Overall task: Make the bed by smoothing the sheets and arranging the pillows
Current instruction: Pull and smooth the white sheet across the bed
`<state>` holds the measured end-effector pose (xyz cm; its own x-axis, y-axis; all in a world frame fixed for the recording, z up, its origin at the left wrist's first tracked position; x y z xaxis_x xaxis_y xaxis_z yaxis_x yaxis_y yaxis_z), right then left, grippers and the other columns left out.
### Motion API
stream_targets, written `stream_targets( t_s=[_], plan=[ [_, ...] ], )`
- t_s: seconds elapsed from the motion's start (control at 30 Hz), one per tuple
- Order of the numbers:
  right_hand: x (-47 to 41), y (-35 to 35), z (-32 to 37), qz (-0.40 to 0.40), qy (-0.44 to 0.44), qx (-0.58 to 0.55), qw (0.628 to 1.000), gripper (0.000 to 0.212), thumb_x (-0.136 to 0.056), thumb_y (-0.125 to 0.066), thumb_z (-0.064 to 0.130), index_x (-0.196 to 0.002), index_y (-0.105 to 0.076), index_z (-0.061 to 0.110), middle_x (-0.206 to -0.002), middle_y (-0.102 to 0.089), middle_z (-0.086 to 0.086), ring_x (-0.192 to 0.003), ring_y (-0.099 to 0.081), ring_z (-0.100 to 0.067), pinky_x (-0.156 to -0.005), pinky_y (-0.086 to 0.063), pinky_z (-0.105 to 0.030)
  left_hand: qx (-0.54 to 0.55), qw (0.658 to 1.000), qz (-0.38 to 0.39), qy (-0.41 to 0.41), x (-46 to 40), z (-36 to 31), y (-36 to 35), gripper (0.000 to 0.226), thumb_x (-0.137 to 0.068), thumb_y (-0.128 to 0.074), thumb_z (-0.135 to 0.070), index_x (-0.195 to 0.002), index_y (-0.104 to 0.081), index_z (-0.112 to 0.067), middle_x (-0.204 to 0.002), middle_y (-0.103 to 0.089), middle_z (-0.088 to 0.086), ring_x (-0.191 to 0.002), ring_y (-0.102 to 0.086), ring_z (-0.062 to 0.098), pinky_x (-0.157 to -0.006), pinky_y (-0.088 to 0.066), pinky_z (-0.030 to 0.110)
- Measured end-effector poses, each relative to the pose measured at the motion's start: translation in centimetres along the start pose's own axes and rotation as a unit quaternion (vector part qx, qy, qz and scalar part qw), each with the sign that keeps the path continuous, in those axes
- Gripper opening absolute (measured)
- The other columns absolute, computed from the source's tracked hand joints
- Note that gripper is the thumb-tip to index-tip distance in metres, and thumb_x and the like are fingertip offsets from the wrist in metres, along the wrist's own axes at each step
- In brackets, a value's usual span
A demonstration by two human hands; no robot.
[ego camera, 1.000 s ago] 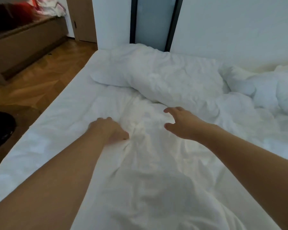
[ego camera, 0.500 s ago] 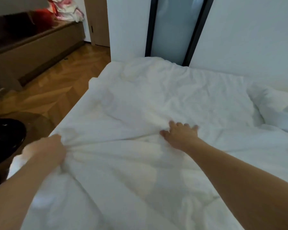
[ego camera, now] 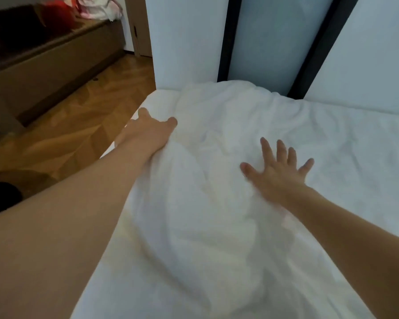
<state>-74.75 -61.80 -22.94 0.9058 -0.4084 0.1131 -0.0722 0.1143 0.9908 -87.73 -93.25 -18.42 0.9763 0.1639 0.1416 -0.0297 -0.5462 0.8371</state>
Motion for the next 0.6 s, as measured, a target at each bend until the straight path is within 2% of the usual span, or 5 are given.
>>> stream_targets(
  t_s=[0.1,0.2,0.33,0.5,0.6],
  plan=[
    [-3.0,-4.7,-1.1,-0.013,-0.019,0.034,0.999,0.086,-0.078,-0.006,0.085,-0.15,0.009,0.04,-0.162,0.006,-0.006,-0.147,0.007,-0.034,-0.109,0.003,-0.069,-0.143,0.987,0.069,-0.011,-4.6,-2.9,-3.6,0.1,-0.071,-0.037,-0.082,-0.151,-0.01,-0.028,-0.151,-0.035,0.009,-0.136,-0.034,0.039,-0.108,-0.027,0.057],
    [-3.8,-5.8,-0.9,-0.084,-0.011,0.05,0.995,0.081,-0.082,-0.001,0.079,-0.152,-0.001,0.038,-0.161,-0.002,-0.009,-0.147,0.001,-0.035,-0.111,0.005,-0.066,-0.173,0.974,0.146,-0.01,-6.4,-3.4,-9.7,0.099,-0.076,-0.034,-0.085,-0.153,0.001,-0.034,-0.151,-0.03,0.015,-0.135,-0.032,0.041,-0.109,-0.027,0.054],
    [-4.5,-6.2,-1.4,-0.105,-0.002,0.025,0.994,0.073,-0.087,-0.01,0.074,-0.15,-0.018,0.037,-0.157,-0.018,-0.009,-0.145,-0.011,-0.034,-0.113,0.004,-0.062,-0.274,0.952,-0.07,-0.118,-4.9,-5.7,-12.3,0.068,-0.094,-0.019,-0.065,-0.152,-0.012,-0.03,-0.129,-0.042,0.02,-0.111,-0.045,0.035,-0.092,-0.037,0.046],
    [-4.4,-5.7,-1.4,-0.034,-0.015,0.014,0.999,0.074,-0.084,-0.009,0.075,-0.148,-0.018,0.038,-0.155,-0.02,-0.009,-0.143,-0.012,-0.034,-0.113,-0.002,-0.061,-0.255,0.934,-0.006,-0.249,-4.4,-9.0,-9.9,0.061,-0.099,-0.035,-0.029,-0.152,-0.006,-0.035,-0.118,-0.048,0.015,-0.1,-0.056,0.035,-0.083,-0.044,0.044],
    [-4.8,-3.2,0.5,0.001,0.007,-0.037,0.999,0.08,-0.078,-0.006,0.08,-0.148,-0.007,0.043,-0.157,-0.009,-0.007,-0.144,-0.005,-0.03,-0.115,0.0,-0.056,-0.307,0.902,-0.079,-0.293,-7.6,-11.6,-2.0,0.057,-0.097,-0.033,-0.016,-0.149,-0.018,-0.033,-0.115,-0.049,0.018,-0.096,-0.059,0.04,-0.073,-0.044,0.044]
  ],
)
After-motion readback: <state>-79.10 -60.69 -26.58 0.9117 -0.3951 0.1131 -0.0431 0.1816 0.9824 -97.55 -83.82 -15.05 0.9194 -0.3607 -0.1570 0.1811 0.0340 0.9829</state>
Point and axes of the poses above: each hand's wrist, its own x-axis away from the middle knuckle, its own y-axis out of the back of the hand, z = x × y, the point moved 10 cm from there along -x, towards the middle knuckle
